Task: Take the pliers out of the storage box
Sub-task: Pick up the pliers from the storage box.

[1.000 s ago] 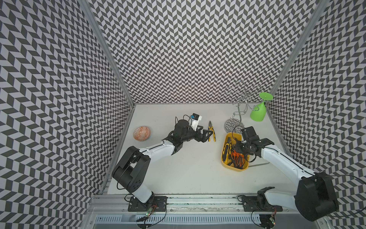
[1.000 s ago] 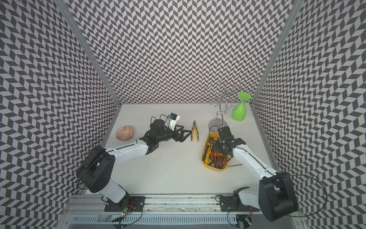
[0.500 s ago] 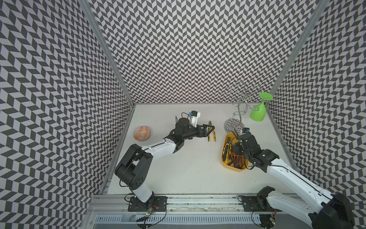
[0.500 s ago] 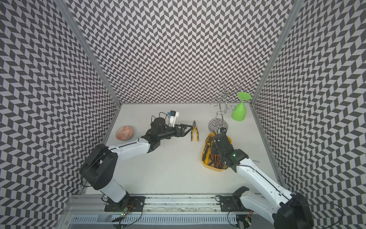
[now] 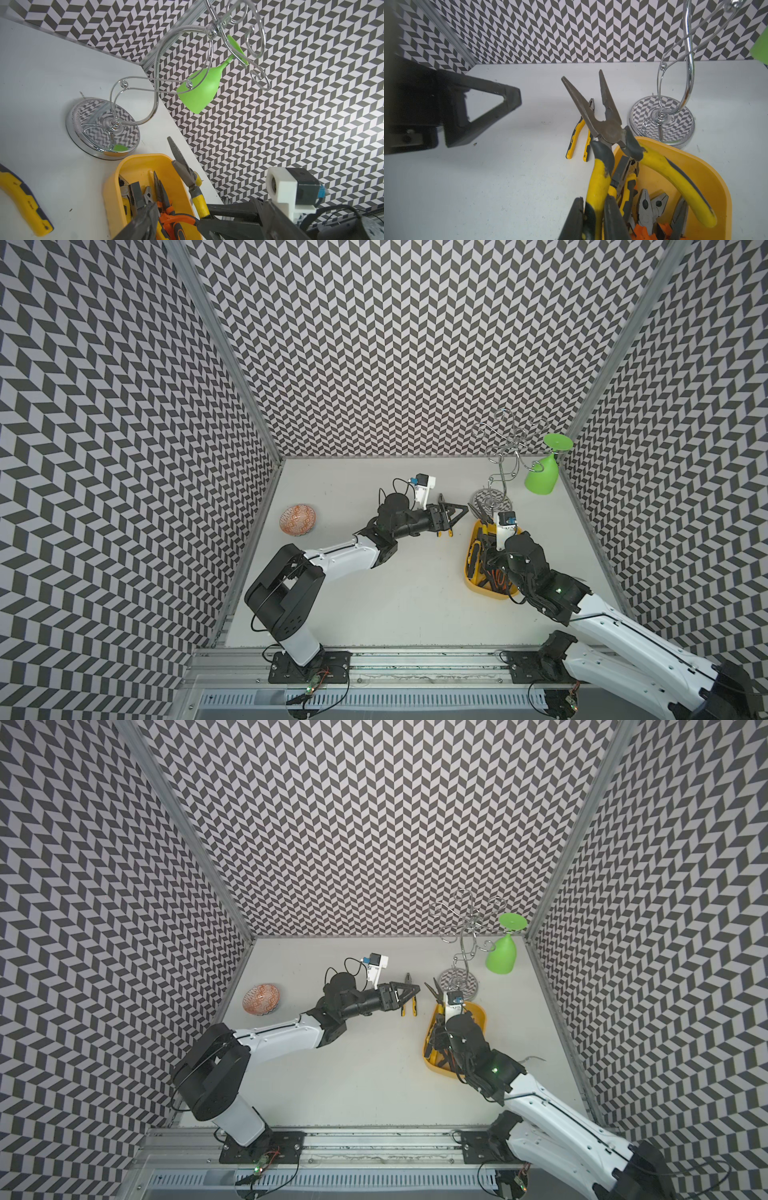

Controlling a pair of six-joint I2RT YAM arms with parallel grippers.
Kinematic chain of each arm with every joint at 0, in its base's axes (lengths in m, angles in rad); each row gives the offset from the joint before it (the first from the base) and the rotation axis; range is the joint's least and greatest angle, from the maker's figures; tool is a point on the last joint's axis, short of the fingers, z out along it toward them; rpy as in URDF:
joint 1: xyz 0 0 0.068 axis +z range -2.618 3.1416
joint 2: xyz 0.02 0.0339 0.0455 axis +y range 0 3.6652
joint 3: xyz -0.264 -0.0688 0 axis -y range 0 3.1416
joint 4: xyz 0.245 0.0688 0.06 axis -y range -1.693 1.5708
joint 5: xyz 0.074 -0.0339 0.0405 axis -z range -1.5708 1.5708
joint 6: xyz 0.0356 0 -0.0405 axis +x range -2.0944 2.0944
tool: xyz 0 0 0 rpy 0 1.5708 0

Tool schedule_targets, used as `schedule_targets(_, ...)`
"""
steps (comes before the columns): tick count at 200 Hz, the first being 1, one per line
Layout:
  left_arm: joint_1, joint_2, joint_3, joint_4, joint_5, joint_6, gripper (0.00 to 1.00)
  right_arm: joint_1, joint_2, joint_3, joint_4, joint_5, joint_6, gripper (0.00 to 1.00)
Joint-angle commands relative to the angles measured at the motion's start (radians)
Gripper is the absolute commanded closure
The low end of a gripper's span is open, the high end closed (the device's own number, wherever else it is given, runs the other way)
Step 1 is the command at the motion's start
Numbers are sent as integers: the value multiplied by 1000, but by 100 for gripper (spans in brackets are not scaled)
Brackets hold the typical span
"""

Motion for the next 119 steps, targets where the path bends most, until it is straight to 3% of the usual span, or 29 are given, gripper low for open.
schedule_targets(1,-29,27,59,6,-39,-7,22,22,-5,36,154,25,-18,100)
schedule_targets(49,-51,121,156,34,36,-149,37,63,-10,6,261,4,-74,100)
schedule_targets(119,-52,149,188,11,18,-183,66,75,-16,-6,277,9,-111,100)
